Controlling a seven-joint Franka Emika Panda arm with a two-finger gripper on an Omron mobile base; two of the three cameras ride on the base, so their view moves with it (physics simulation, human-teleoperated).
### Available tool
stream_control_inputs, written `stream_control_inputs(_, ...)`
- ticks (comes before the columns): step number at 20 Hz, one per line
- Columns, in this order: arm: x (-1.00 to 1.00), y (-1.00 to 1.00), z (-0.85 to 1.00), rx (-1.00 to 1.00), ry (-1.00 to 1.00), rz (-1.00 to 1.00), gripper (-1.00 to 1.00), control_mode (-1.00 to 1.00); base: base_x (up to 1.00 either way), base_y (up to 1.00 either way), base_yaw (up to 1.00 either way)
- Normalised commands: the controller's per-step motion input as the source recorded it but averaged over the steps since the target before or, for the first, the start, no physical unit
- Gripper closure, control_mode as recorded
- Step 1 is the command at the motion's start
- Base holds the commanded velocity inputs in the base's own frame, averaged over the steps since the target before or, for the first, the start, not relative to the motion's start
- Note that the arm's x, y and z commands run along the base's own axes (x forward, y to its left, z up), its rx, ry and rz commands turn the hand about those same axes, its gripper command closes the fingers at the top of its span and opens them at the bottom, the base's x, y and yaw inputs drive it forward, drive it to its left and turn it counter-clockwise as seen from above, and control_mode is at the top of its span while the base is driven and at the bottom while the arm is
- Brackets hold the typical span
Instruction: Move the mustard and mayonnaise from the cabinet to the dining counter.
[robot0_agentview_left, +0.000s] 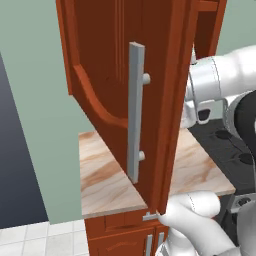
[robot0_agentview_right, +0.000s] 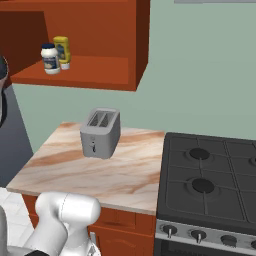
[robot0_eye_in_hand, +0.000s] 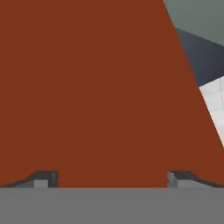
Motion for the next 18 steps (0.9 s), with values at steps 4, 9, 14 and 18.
stream_control_inputs(4,0.02,0.46,-0.01,-0.22,-0.07,-0.1,-1.0,-1.0,0.0,0.0,0.0)
stream_control_inputs(9,0.01,0.01,0.03,-0.26,-0.11,-0.06,-1.0,-1.0,0.0,0.0,0.0)
stream_control_inputs(14,-0.16,-0.5,0.08,-0.19,-0.2,0.0,-1.0,-1.0,0.0,0.0,0.0)
stream_control_inputs(18,-0.32,-0.61,0.08,-0.17,-0.31,0.0,-1.0,-1.0,0.0,0.0,0.0)
